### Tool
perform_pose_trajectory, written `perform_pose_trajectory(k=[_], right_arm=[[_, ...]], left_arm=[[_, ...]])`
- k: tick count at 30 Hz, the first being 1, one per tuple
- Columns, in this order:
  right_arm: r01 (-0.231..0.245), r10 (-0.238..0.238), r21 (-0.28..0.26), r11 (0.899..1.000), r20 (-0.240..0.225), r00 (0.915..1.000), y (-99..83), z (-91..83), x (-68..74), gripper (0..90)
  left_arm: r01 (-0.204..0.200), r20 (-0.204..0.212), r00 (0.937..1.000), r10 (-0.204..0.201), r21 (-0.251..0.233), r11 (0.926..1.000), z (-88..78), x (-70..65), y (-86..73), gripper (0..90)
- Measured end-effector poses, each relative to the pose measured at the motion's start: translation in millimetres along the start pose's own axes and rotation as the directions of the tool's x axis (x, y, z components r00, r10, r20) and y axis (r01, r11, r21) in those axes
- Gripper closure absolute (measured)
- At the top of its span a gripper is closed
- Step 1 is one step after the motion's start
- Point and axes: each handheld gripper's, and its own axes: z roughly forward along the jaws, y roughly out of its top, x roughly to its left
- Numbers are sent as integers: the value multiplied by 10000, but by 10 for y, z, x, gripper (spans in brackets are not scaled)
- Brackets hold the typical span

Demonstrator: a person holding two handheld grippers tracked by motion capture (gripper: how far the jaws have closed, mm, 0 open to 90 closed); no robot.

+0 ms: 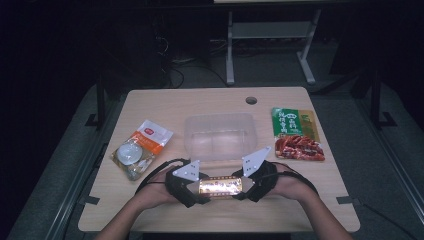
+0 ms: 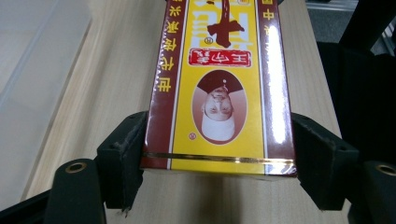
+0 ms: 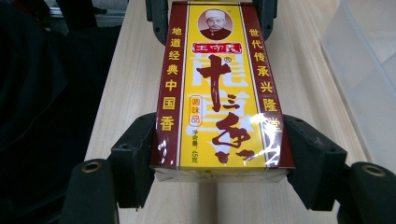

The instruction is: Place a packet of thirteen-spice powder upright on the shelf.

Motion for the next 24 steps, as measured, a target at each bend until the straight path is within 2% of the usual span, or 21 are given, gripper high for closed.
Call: perform_pose_trajectory(k=[10,14,16,17,19,22,24], right_arm=[[64,-65,-182,9998,-29,10000,7,16,-5,320],[-85,84,-258,9996,-51,10000,0,18,-14,308],[-309,308,-287,9991,-29,9995,-5,20,-25,271],[-507,513,-237,9984,281,9983,-16,20,-26,212],[-598,605,-210,9980,367,9975,-24,16,-30,185],[-875,877,-63,9961,802,9929,-52,-16,-22,148],[-1166,1158,7,9932,1130,9868,-82,-53,-11,139]], left_arm=[[-14,142,9999,14,-1,10000,-10,6,-14,309],[84,257,9996,-81,-90,9999,-27,23,-15,314],[135,270,9995,-133,-82,9999,-34,33,-19,316],[121,249,9996,-120,-56,9999,-38,40,-22,317],[166,246,9996,-166,-33,9999,-44,49,-29,317],[184,209,9996,-183,-56,9998,-62,72,-36,317],[209,170,9996,-208,-39,9998,-72,82,-41,317]])
